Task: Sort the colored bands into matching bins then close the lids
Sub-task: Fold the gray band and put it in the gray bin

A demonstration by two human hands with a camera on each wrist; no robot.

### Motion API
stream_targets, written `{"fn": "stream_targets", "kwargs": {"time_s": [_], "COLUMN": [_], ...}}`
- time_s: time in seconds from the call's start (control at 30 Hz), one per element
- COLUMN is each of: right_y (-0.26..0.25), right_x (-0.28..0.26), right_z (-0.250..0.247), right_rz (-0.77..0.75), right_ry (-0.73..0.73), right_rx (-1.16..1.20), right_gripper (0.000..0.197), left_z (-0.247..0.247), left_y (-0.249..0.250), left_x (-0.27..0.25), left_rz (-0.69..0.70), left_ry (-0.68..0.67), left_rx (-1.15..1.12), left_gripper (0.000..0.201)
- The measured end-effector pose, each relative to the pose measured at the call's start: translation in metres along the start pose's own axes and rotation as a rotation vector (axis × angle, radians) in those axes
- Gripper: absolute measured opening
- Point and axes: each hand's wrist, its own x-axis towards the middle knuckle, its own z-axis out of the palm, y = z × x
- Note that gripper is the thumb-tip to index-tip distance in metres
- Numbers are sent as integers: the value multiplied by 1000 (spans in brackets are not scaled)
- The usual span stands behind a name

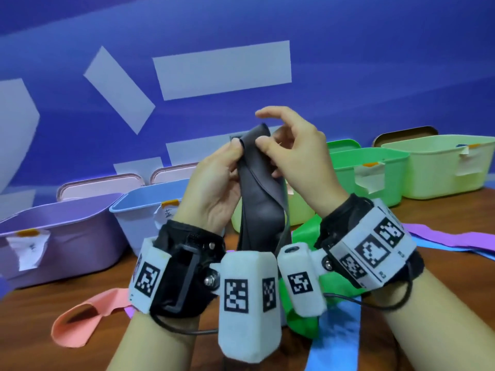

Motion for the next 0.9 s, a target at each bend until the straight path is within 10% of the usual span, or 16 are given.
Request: {"fn": "stream_targets", "kwargs": {"time_s": [0.23, 0.47, 0.9], "right_y": [10, -10, 14], "right_x": [9, 12, 2], "right_z": [-16, -44, -8], "right_rz": [-166, 38, 52], "right_ry": [62, -377, -100], "right_rx": [-354, 183, -70], "right_gripper": [11, 20, 12], "left_z": [-9, -21, -3], "left_y": [-9, -6, -18], "left_x": [9, 13, 4], "left_rz": [-12, -32, -1], "left_ry": [103, 170, -24], "left_rx": [-5, -48, -7], "left_gripper": [26, 31, 26]}}
